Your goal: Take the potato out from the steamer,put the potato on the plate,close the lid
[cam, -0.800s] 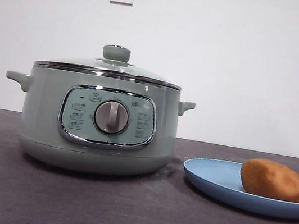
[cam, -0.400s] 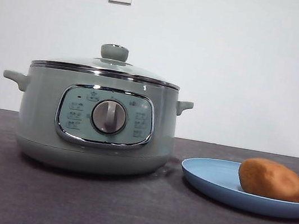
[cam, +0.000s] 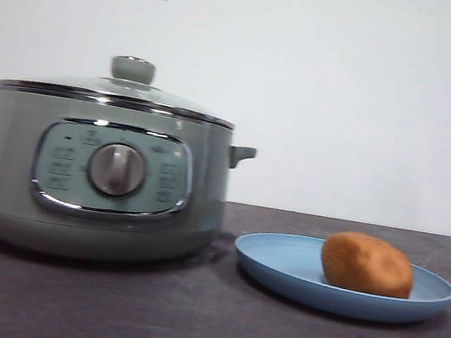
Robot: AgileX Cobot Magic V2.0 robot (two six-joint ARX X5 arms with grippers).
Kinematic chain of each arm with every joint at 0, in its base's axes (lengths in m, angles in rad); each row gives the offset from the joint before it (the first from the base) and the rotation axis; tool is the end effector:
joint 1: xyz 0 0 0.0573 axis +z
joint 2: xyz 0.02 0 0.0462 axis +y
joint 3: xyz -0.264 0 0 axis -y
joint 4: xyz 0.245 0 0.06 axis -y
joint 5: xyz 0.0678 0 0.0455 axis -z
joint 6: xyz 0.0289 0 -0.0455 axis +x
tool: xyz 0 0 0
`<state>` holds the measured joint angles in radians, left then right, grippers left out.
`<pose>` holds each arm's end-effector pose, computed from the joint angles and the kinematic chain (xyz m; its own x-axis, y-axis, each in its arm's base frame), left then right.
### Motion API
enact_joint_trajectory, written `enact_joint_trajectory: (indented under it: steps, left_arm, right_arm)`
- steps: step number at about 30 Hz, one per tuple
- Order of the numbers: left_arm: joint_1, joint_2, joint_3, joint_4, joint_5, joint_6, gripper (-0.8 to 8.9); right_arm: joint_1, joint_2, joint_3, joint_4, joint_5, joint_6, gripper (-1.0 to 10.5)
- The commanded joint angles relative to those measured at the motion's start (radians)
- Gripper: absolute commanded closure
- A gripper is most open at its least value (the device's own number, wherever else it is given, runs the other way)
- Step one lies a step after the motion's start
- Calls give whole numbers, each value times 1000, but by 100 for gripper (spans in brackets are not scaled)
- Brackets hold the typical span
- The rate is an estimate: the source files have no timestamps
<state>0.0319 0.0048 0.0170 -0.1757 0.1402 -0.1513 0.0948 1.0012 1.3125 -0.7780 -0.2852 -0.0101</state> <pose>0.0955 -0.0010 0.1521 0.9809 -0.1085 -0.1612 0.0805 0.9819 -0.1712 0.1762 0.0249 0.4150 0.8265 0.3612 -0.4318 -0.3455 0.9310 0.1176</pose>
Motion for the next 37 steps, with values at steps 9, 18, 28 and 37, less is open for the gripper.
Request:
enact_joint_trajectory:
  steps: [9,18,28,37]
  left_arm:
    - [3,-2,-14,2,-6,-6,814]
    - [3,-2,-14,2,-6,-6,814]
    - [3,-2,-14,2,-6,-6,814]
    - [3,-2,-14,3,-6,-6,814]
  right_arm:
    - [-29,-264,-565,628,-4,52,948]
    - [-69,-512,-1052,900,-1,125,948]
    - [-194,-760,-1265,896,-2,197,948]
    - [-207,-871,-1307,850,3,197,948]
